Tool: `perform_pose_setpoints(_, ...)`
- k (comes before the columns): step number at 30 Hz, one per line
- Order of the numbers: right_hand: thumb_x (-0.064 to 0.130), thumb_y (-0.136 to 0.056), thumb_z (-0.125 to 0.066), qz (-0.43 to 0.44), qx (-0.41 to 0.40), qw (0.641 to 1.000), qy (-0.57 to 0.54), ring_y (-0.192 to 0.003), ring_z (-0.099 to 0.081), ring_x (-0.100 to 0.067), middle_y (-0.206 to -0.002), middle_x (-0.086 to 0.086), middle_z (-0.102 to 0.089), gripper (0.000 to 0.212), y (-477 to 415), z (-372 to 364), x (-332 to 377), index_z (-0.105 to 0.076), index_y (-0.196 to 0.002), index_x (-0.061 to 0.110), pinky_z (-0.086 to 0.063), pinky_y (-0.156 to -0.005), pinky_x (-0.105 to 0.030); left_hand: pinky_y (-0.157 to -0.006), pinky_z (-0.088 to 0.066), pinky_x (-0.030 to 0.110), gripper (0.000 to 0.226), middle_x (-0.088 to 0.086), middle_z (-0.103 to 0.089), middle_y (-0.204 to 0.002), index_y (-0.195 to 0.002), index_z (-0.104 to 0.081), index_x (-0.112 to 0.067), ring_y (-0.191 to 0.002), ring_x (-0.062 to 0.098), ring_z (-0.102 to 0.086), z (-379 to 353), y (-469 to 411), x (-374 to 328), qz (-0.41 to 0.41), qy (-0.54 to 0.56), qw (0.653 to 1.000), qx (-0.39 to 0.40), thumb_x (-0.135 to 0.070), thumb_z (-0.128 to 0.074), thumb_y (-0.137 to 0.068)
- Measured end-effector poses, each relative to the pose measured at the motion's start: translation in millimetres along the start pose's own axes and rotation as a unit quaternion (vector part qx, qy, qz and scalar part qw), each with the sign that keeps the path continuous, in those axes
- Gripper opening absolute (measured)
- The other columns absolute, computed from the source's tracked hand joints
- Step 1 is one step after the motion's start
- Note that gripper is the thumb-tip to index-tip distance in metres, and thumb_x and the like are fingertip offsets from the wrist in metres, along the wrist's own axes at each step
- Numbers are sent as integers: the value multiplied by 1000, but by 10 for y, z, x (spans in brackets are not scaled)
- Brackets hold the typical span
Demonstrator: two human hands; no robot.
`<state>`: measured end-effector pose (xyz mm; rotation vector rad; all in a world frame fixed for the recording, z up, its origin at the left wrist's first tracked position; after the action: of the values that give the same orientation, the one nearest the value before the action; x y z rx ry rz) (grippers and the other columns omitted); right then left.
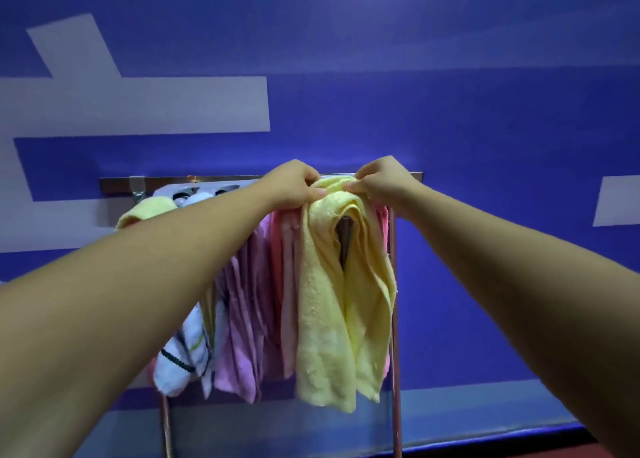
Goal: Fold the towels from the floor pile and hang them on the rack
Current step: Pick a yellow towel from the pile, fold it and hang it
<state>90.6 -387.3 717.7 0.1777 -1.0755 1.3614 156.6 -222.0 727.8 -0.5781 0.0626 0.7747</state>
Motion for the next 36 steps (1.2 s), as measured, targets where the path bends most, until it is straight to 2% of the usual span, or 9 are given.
perform_pose_setpoints(6, 21, -84, -72, 32, -12, 975, 220, -90, -68, -28, -102, -17, -72, 26, -425, -132, -24, -75, -104, 5, -56, -78, -42, -92, -44, 49, 38, -4, -46, -66, -66, -44, -16, -72, 23, -46, -154, -351, 135, 4, -161, 987, 24, -33, -65, -92)
perform_pose_setpoints(10, 10, -82, -57, 46, -113, 973, 197, -97, -66, -32, -98, -9, -74, 22, -548, -270, -122, -75, -94, 13, -55, -83, -39, -84, -41, 39, 14, 5, -67, -94, -90, -68, -16, -100, 30, -57, -226, -463, 184, 21, -153, 986, -64, -27, -60, -93)
perform_pose_setpoints(14, 17, -91, -55, 88, -152, 963, 203, -103, -57, -34, -103, -5, -71, 18, -461, -424, -316, -70, -99, 21, -41, -83, -38, -89, -34, 39, 18, 9, -65, -105, -102, -62, -20, -108, 34, -52, -481, -440, 209, 4, -279, 954, -108, -15, -47, -95)
perform_pose_setpoints(18, 14, -91, -54, 200, -227, 898, 318, -98, -47, -31, -99, -4, -57, 17, -253, -367, -199, -70, -91, 18, -27, -74, -35, -77, -33, 42, 15, 12, -52, -107, -110, -52, -13, -101, 34, -48, -410, -298, 101, -51, -321, 922, -212, -11, -46, -97)
perform_pose_setpoints(22, 4, -84, -46, 178, -184, 933, 253, -81, -53, -32, -80, -6, -54, 15, -101, -496, -282, -54, -71, 8, -23, -53, -36, -68, -35, 40, 16, 14, -55, -100, -97, -54, -9, -91, 37, -57, -516, -158, 17, -42, -234, 959, -155, 2, -45, -90)
perform_pose_setpoints(28, 12, -89, -55, 65, -79, 995, -17, -70, -52, -21, -71, -4, -57, 24, 87, -610, -532, -57, -66, 15, -36, -58, -32, -68, -36, 32, 23, 20, -67, -105, -102, -65, -1, -99, 37, -61, -778, 0, 12, 82, 59, 987, -122, -3, -46, -89)
perform_pose_setpoints(30, 18, -93, -65, 66, -47, 990, -118, -72, -56, -13, -78, -4, -68, 14, 182, -611, -542, -72, -80, 15, -44, -60, -26, -71, -46, 32, 35, 16, -68, -111, -116, -64, -7, -98, 31, -62, -867, 63, 8, 119, 229, 961, -100, -11, -47, -86)
perform_pose_setpoints(33, 21, -80, -69, 65, -20, 978, -199, -88, -68, -15, -104, -11, -75, 25, 282, -546, -497, -77, -100, 10, -55, -80, -25, -90, -54, 41, 54, 13, -68, -109, -126, -58, -10, -105, 32, -65, -1049, 66, -2, 134, 523, 840, -57, -24, -54, -74)
perform_pose_setpoints(36, 11, -70, -56, 47, -11, 976, -213, -86, -67, -18, -98, -13, -75, 26, 285, -452, -503, -75, -86, 18, -57, -85, -37, -94, -53, 42, 68, 8, -66, -113, -131, -51, -16, -106, 26, -64, -1149, 70, 19, 156, 546, 820, -79, -37, -62, -67)
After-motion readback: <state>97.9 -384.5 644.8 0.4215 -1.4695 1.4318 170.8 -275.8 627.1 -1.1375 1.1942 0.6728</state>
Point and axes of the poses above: each hand's wrist, its own y-axis away from the middle knuckle, its own z-axis out of the back of the hand, x = y × z, the point moved 4 cm from there along -y, towards the middle knuckle
